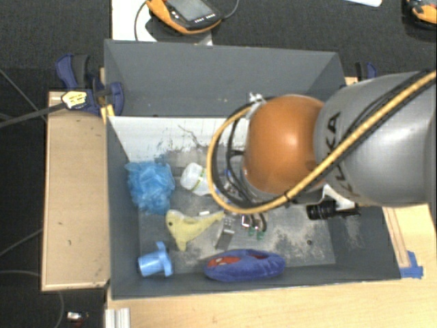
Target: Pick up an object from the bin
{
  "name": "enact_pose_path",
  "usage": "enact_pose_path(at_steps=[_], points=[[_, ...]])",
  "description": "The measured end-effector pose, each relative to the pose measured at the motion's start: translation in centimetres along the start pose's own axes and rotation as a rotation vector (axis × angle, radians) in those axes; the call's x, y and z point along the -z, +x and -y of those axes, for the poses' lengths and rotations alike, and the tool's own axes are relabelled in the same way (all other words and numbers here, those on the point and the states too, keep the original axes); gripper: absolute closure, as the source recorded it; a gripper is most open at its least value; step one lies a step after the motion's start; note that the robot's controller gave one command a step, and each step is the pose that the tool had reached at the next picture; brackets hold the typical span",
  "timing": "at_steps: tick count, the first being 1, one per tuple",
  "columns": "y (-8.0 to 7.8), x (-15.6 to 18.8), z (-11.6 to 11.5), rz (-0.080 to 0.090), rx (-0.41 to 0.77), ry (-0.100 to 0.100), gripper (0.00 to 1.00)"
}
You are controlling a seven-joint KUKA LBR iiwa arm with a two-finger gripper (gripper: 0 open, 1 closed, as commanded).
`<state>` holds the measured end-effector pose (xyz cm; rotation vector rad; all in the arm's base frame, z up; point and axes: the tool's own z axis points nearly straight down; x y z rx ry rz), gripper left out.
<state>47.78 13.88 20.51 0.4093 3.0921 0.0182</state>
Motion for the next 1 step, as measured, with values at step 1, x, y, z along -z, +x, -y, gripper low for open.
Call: enact_pose_path(at_steps=[1], points=[[-1.34, 4.91, 2.95, 0.006, 0.049, 0.0, 1.0]])
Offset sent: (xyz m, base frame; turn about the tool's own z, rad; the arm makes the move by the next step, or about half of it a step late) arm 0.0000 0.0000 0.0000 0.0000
